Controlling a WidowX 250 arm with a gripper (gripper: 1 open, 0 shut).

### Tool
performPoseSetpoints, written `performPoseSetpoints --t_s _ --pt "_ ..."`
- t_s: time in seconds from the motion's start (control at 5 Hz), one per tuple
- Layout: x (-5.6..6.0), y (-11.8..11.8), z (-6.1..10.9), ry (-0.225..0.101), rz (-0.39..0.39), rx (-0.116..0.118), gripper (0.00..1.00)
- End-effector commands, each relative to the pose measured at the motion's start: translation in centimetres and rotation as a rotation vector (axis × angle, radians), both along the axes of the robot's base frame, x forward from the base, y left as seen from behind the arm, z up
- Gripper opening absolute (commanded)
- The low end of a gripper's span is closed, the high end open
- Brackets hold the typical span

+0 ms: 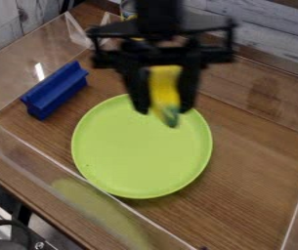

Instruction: Put the banana in the green plate

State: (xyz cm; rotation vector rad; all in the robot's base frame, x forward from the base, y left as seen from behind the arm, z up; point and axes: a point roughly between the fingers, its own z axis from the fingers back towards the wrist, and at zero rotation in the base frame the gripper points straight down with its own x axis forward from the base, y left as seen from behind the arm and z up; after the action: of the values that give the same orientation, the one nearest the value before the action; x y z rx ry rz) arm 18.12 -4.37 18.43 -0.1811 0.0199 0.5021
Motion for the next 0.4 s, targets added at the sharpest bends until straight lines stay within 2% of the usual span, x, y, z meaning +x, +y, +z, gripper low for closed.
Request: performPoseSetpoints --t_s 0.0,0.2 --pt "-0.3 -0.7 -0.4 -0.033 -0.03 -0.005 0.0" --pt "-0.2 -1.2 -1.5 -0.044 -0.031 0.002 0.0"
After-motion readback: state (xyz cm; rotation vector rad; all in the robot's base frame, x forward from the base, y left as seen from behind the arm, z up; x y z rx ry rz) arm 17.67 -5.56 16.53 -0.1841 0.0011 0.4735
